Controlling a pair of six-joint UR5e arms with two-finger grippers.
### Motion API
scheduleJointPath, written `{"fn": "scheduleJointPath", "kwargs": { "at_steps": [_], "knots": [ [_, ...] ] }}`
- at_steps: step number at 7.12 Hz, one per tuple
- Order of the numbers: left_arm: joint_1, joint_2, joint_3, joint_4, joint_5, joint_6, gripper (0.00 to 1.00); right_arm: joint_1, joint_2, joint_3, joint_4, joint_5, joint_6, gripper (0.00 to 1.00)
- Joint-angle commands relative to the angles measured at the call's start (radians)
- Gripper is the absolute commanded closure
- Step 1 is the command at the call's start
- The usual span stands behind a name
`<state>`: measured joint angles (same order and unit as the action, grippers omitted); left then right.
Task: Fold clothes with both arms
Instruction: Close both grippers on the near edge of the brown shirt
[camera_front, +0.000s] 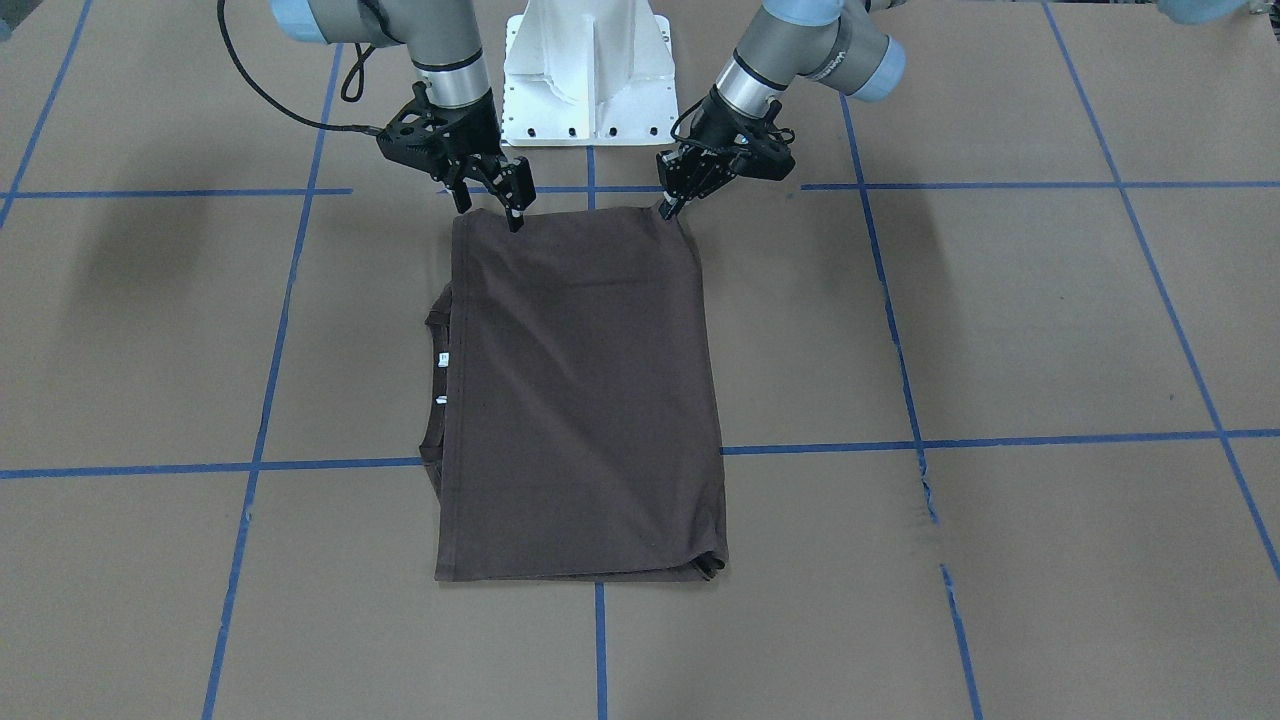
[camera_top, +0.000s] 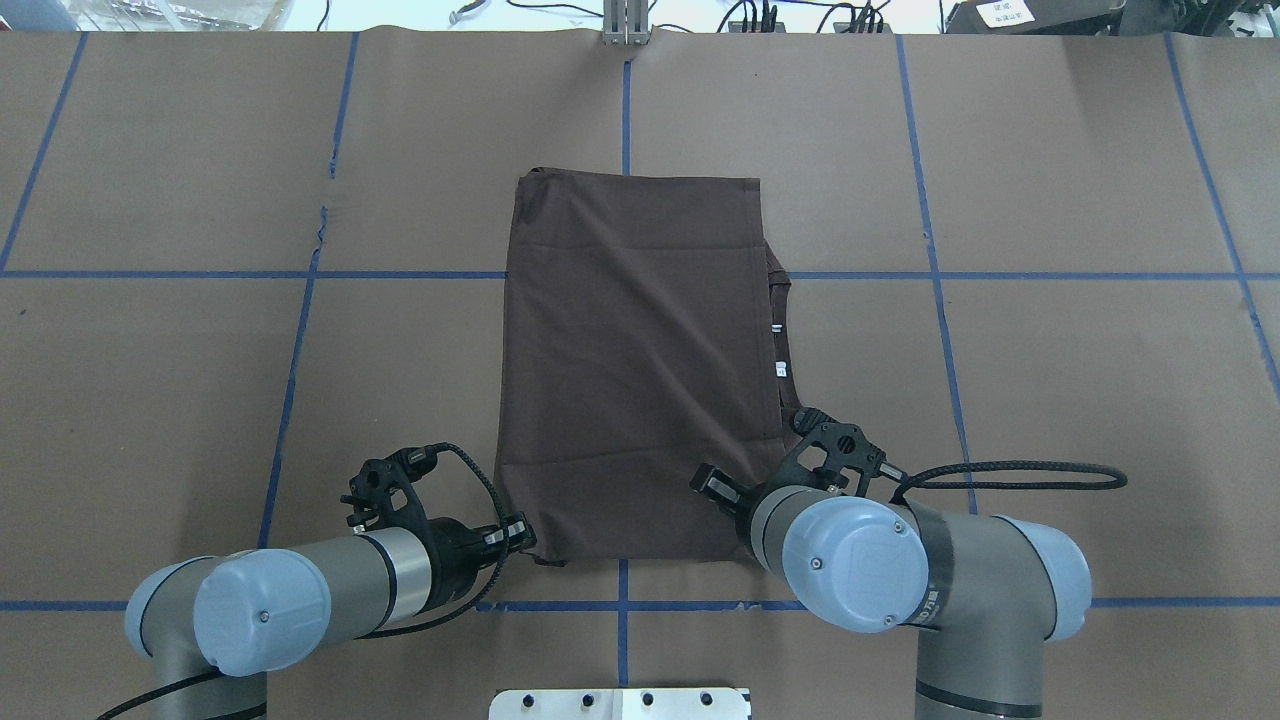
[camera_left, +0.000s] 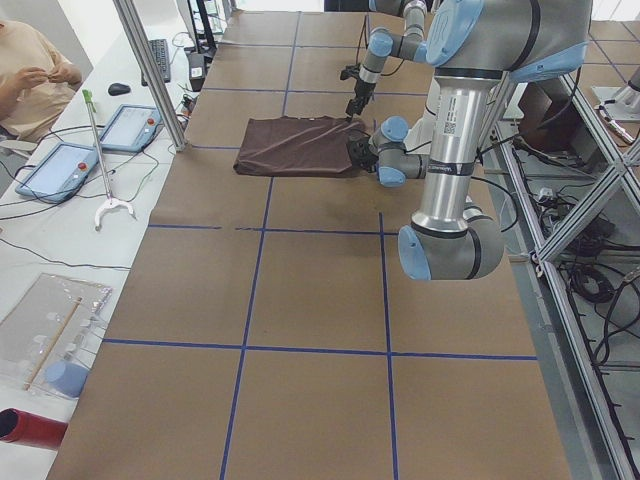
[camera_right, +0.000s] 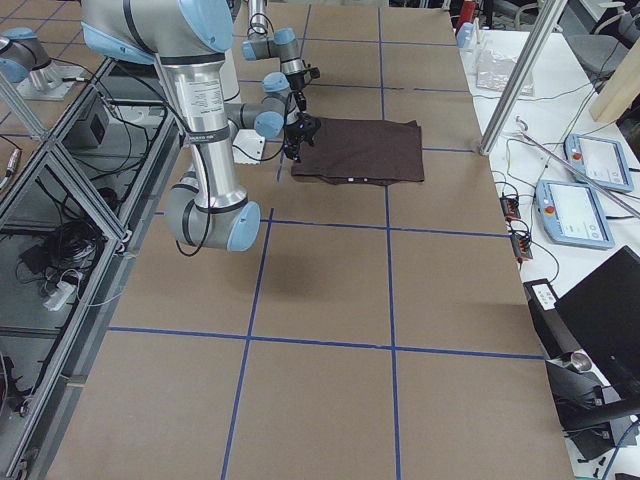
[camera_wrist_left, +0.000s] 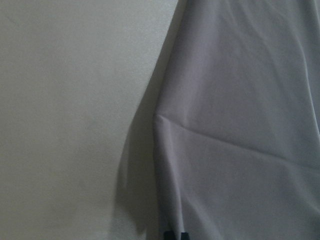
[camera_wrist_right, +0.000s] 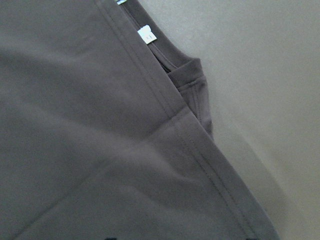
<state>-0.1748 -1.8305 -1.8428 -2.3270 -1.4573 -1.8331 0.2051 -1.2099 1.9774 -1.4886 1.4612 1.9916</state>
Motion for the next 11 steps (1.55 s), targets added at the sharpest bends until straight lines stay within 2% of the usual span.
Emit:
{"fn": "scheduleJointPath", "kwargs": {
  "at_steps": [1,4,5,8,9,10,11],
  "knots": [
    [0.0,-0.001,-0.003,0.0,0.002,0.0,1.0,-0.016,0.003,-0.051,-0.001,-0.002,0.004,0.15],
    [0.0,0.0,-0.004,0.0,0.002,0.0,1.0,-0.024,0.003,-0.066,0.004,-0.001,0.004,0.15],
    [0.0,0.0,-0.004,0.0,0.002,0.002,1.0,-0.026,0.006,-0.071,0.007,-0.002,0.004,0.18],
    [0.0,0.002,-0.004,0.0,0.002,0.0,1.0,-0.026,0.032,-0.094,0.008,-0.004,0.039,0.56],
    [0.0,0.002,-0.004,0.0,0.002,0.002,1.0,-0.026,0.036,-0.095,0.01,-0.007,0.071,0.91],
    [0.0,0.002,-0.004,0.0,0.002,0.002,1.0,-0.026,0.039,-0.094,0.01,-0.013,0.084,1.0],
    [0.0,0.002,-0.004,0.0,0.002,0.002,1.0,-0.02,0.038,-0.094,0.01,-0.013,0.102,1.0]
  ]
}}
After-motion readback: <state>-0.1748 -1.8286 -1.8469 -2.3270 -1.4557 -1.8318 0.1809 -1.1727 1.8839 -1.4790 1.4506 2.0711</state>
